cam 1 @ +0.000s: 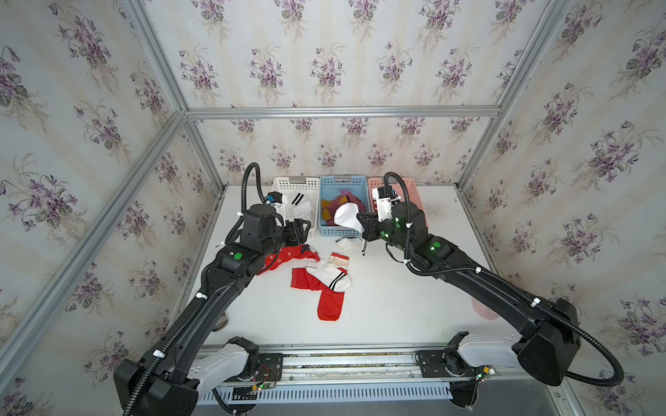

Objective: Sort the socks into the basket by color
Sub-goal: Pick up the sock at the center of the board, then place the sock in the bin.

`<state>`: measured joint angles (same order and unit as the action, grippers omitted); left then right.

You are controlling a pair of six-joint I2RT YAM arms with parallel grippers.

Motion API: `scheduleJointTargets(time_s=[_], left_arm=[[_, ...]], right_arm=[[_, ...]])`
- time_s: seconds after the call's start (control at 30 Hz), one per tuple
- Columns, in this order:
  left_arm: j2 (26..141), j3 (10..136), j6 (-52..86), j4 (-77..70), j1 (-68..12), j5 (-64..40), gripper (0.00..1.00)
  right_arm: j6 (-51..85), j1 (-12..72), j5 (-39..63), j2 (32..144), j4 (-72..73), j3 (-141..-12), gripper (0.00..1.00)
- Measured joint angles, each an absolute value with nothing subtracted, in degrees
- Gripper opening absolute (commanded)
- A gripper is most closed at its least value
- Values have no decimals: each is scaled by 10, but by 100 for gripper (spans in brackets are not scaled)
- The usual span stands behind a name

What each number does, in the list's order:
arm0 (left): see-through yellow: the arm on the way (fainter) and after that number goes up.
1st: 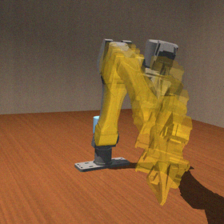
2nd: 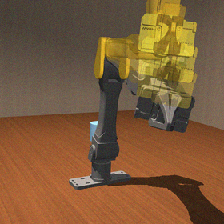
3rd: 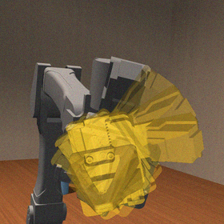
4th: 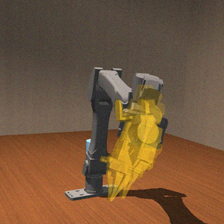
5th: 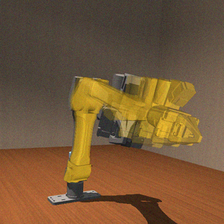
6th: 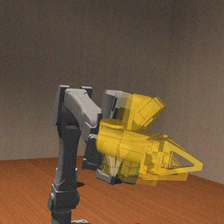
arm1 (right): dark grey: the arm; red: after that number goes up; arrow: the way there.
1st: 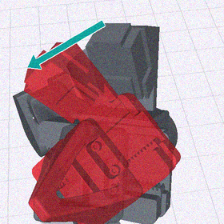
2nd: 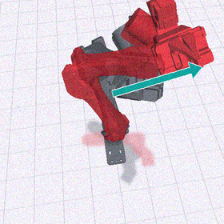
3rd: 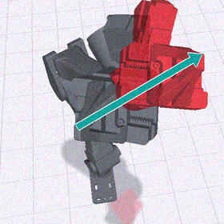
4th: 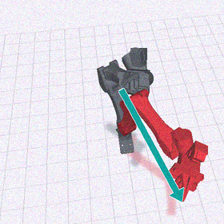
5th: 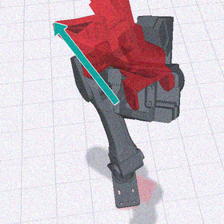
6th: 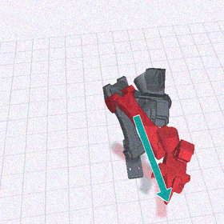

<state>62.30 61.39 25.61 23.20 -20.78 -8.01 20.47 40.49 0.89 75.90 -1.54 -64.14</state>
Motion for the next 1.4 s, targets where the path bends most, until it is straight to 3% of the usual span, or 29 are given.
scheduleJointTargets(time_s=[0.5,1.1,1.4], left_arm=[[594,598,256,244,-211,-80,64],[542,588,254,289,-218,-64,65],[526,581,250,304,-218,-57,66]], right_arm=[[193,408,76,895,17,-783,0],[199,409,135,1203,36,-1116,0],[231,409,171,1378,12,-1292,26]])
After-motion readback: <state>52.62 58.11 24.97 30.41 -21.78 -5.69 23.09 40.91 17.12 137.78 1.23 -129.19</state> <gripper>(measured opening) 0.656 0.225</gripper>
